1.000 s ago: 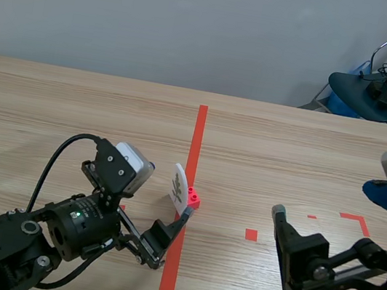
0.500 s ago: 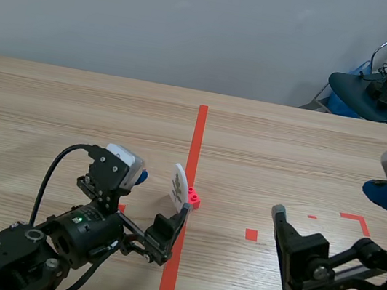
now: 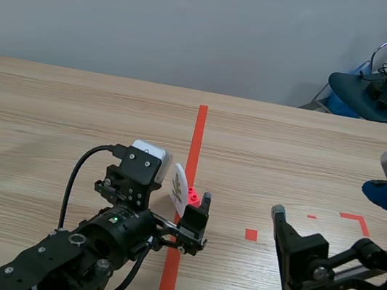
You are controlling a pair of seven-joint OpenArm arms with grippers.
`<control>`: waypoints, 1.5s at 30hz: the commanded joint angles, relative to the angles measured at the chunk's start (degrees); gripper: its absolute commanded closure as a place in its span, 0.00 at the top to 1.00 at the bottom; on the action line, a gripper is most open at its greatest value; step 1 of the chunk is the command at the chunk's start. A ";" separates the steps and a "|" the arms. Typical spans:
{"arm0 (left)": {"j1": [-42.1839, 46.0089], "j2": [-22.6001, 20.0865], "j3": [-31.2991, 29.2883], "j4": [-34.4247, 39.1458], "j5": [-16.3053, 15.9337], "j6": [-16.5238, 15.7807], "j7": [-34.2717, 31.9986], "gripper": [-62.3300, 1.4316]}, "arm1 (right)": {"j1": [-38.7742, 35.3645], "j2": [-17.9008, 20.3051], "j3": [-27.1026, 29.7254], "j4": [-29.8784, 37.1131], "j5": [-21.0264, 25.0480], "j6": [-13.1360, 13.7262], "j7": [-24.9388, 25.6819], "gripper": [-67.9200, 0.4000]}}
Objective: Do the leaf sorting experiment
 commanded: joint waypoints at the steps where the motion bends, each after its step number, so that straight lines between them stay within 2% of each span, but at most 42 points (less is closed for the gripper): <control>1: -0.68 0.57 -0.83 0.55 -0.04 0.57 -0.90 0.91 | 0.66 -0.04 0.57 1.60 -0.02 -0.22 0.72 1.00; 5: -0.81 0.52 -2.25 -1.31 -3.21 0.55 -0.98 0.89 | 0.66 -0.04 0.57 1.60 -0.02 -0.22 0.72 1.00; 13: -0.96 1.09 -2.84 -2.01 -4.28 0.15 -2.32 0.55 | 0.68 -0.04 0.57 1.60 -0.02 -0.22 0.90 1.00; 16: -0.96 1.22 -2.84 -2.01 -4.26 0.13 -2.75 0.48 | 0.66 -0.04 0.57 1.60 -0.02 -0.22 0.90 1.00; 20: -0.96 1.22 -2.84 -1.95 -4.24 0.07 -3.15 0.46 | 0.66 -0.04 0.57 1.60 -0.02 -0.22 0.90 1.00; 23: -0.98 1.49 -2.84 -1.95 -4.24 -1.22 -4.00 0.46 | 0.66 -0.04 0.57 1.60 -0.02 -0.22 0.90 1.00; 24: -0.98 1.68 -2.84 -1.90 -4.24 -1.22 -4.02 0.42 | 0.66 -0.04 0.57 1.60 -0.02 -0.22 0.90 1.00; 28: -0.98 2.51 -2.84 -1.90 -4.26 -1.20 -4.00 0.12 | 0.66 -0.04 0.57 1.60 -0.02 -0.22 0.90 1.00; 33: -1.16 2.36 -2.84 -1.86 -4.17 -1.20 -4.02 0.11 | 0.66 -0.04 0.57 1.60 -0.02 -0.22 0.92 1.00; 36: -0.59 1.20 -2.84 0.72 -3.52 -1.09 -3.04 0.11 | 0.66 -0.04 0.57 1.60 -0.02 -0.22 0.90 1.00; 40: 3.41 -3.43 -2.86 11.08 0.74 0.94 -0.79 0.11 | 0.68 -0.04 0.57 1.60 -0.02 -0.22 0.92 1.00; 45: 11.63 -10.56 -6.54 23.04 0.22 5.88 -0.76 0.11 | 0.83 -0.04 0.57 1.60 -0.02 -0.22 0.87 1.00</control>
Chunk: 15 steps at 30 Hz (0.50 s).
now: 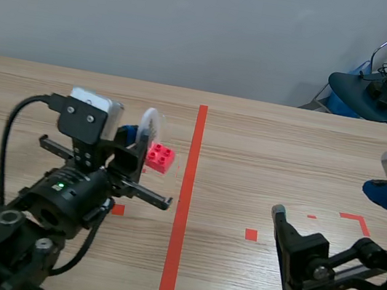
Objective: Do the leaf sorting experiment
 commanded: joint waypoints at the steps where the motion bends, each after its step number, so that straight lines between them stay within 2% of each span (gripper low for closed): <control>1: 3.30 -1.55 -2.84 0.79 -1.03 1.27 -0.48 0.11 | 0.87 -0.04 0.57 1.60 -0.02 -0.22 0.87 1.00; 4: 8.31 -3.23 -7.98 2.97 -4.52 1.66 -0.68 0.11 | 1.46 -0.04 0.57 1.60 -0.02 -0.22 0.72 1.00; 8: 12.48 -3.19 -14.95 3.08 -8.68 1.66 -0.72 0.11 | 1.60 -0.04 0.57 1.60 -0.02 -0.22 0.70 1.00; 12: 13.22 -3.17 -20.17 2.27 -11.02 1.66 -0.72 0.11 | 1.60 -0.04 0.57 1.60 -0.02 -0.22 0.70 1.00; 15: 12.04 -3.21 -22.67 0.22 -11.23 1.62 -0.66 0.11 | 1.62 -0.04 0.57 1.60 -0.02 -0.22 0.70 1.00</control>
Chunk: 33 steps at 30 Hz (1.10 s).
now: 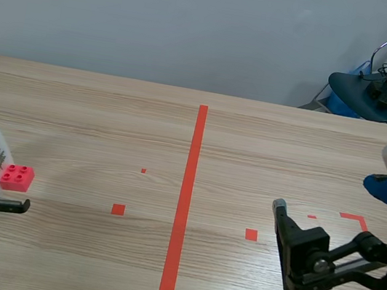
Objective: Do the leaf sorting experiment
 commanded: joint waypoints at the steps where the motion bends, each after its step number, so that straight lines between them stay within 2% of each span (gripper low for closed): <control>1: -2.14 0.11 -0.20 -1.57 0.02 -0.17 -0.74 0.11 | 0.68 -0.04 0.57 1.60 -0.02 -0.24 0.72 1.00; 8: -5.68 0.11 -0.44 -10.21 0.02 -0.57 -1.88 0.13 | 0.68 -0.04 0.57 1.60 -0.02 -0.24 0.72 1.00; 11: -5.81 0.11 -0.44 -10.84 0.35 -0.57 -3.50 0.26 | 0.68 -0.04 0.57 1.60 -0.04 -0.24 0.70 1.00; 15: -5.77 0.11 -0.44 -10.84 0.52 -0.44 -3.82 0.52 | 0.68 -0.04 0.57 1.60 -0.04 -0.24 0.72 1.00; 17: -5.51 0.07 -0.44 -10.12 0.52 0.52 -3.85 0.58 | 0.68 -0.04 0.57 1.60 -0.04 -0.24 0.72 1.00; 20: -3.45 -0.76 -0.44 -4.55 0.52 3.28 -3.89 0.59 | 0.68 -0.04 0.57 1.60 -0.04 -0.24 0.72 1.00; 23: 0.48 -2.29 -0.50 5.90 0.55 7.19 -3.76 0.60 | 0.68 -0.04 0.57 1.60 -0.04 -0.24 0.72 1.00; 24: 2.21 -2.97 -0.48 9.99 0.55 8.70 -3.76 0.63 | 0.68 -0.04 0.57 1.60 -0.04 -0.24 0.72 1.00; 26: 5.79 -4.26 -0.48 18.25 0.52 9.57 -3.39 0.70 | 0.68 -0.04 0.57 1.60 -0.04 -0.24 0.72 1.00; 27: 7.54 -4.85 -0.39 22.12 0.52 9.14 -2.80 0.73 | 0.70 -0.04 0.57 1.60 -0.04 -0.26 0.72 1.00; 29: 10.43 -5.49 -0.31 28.85 0.46 6.08 0.09 0.79 | 0.70 -0.04 0.57 1.60 -0.04 -0.26 0.72 1.00; 31: 12.39 -5.70 -0.31 33.62 0.07 -0.04 4.39 0.85 | 0.70 -0.02 0.57 1.60 -0.04 -0.28 0.72 1.00; 33: 13.31 -5.77 -0.22 36.28 -2.69 -8.39 8.44 0.92 | 0.68 -0.02 0.57 1.60 -0.04 -0.50 0.70 1.00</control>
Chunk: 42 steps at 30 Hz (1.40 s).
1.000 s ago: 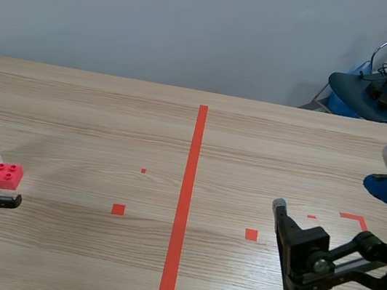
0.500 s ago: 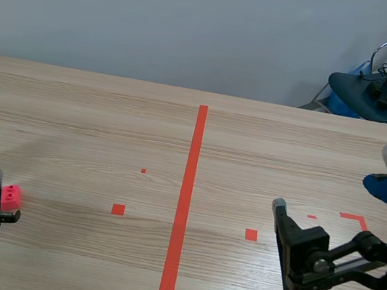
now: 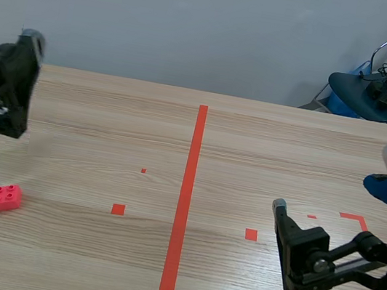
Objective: Do the leaf sorting experiment
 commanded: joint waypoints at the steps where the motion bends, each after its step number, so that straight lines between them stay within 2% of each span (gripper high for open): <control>1: -0.39 0.26 0.22 -2.21 -2.32 -4.74 1.49 0.96 | 0.68 -0.02 0.57 1.60 -0.04 -0.68 0.72 1.00; 2: -0.39 0.28 0.42 -2.05 -3.04 -8.26 2.82 1.00 | 0.68 -0.02 0.57 1.60 -0.04 -0.70 0.72 1.00; 4: -0.42 0.28 1.27 -2.05 -2.84 -13.97 4.63 1.00 | 0.66 -0.02 0.57 1.60 -0.04 -0.70 0.70 1.00; 7: -0.44 0.26 2.40 -2.08 -1.42 -17.73 8.17 1.00 | 0.66 -0.02 0.57 1.68 -0.04 -0.70 0.68 1.00; 9: -0.57 0.26 3.02 -2.34 2.12 -18.10 9.25 1.00 | 0.66 -0.02 0.57 1.86 -0.04 -0.72 0.68 1.00; 10: -0.74 0.22 3.17 -2.71 2.89 -18.08 9.25 1.00 | 0.66 -0.04 0.57 1.95 -0.04 -0.72 0.68 1.00; 15: -0.90 -1.68 3.32 -6.47 2.82 -17.77 8.81 1.00 | 0.66 -0.02 0.57 2.03 -0.07 -0.87 0.22 1.00; 20: -0.90 -3.10 3.21 -10.80 1.95 -17.35 5.42 1.00 | 0.66 -0.04 0.57 2.03 -0.07 -0.87 -0.02 1.00; 42: -0.90 -3.08 3.23 -11.04 1.97 -17.38 5.20 1.00 | 0.66 -0.04 0.57 2.03 -0.07 -0.87 0.07 1.00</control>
